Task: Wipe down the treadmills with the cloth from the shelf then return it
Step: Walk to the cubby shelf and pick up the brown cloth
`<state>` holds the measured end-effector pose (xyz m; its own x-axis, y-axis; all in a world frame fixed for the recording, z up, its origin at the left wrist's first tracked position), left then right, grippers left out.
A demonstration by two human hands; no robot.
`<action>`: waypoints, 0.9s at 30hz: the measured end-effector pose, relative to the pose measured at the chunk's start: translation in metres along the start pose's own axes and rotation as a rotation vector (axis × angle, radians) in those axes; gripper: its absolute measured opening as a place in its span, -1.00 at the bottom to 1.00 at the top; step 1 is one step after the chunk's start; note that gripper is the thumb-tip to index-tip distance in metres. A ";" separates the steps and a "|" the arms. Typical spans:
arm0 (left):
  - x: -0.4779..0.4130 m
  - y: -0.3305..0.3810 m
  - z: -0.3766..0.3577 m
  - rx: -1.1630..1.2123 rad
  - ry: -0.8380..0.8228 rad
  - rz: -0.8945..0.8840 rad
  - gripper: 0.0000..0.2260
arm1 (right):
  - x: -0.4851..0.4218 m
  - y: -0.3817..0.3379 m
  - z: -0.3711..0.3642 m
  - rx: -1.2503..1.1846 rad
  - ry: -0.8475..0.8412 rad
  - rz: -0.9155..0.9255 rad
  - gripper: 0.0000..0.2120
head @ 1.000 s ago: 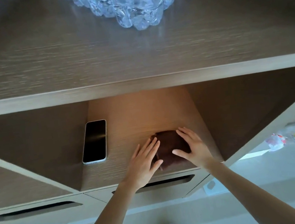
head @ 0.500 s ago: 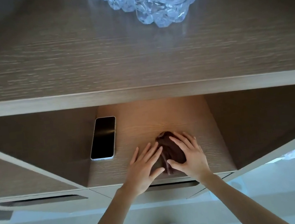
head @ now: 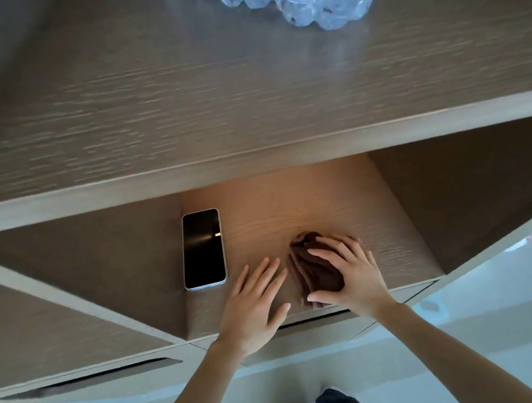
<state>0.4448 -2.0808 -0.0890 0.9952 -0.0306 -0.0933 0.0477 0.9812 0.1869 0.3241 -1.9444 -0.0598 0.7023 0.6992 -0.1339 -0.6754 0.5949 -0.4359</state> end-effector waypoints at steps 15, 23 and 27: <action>0.001 0.005 -0.002 -0.016 -0.014 -0.083 -0.44 | 0.008 -0.011 0.011 0.017 0.327 -0.062 -0.62; -0.023 0.042 0.007 0.049 -0.058 -0.360 -0.48 | 0.101 0.027 0.060 -0.083 0.387 -0.382 -0.58; -0.039 0.103 0.014 0.090 -0.055 -0.594 -0.57 | 0.164 0.044 0.081 -0.227 0.386 -0.504 -0.57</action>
<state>0.4126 -1.9808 -0.0528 0.7989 -0.5808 -0.1564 0.6015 0.7733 0.2005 0.3914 -1.7709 -0.0292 0.9778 0.1406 -0.1552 -0.2092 0.6836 -0.6993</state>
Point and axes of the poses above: each hand's wrist, its own x-axis away from the middle knuckle, its own z-axis out of the back of the hand, y = z × x, the point moved 7 cm from there along -x, towards the middle knuckle, and after that the axes turned 7 degrees about -z, right-handed, at the moved point
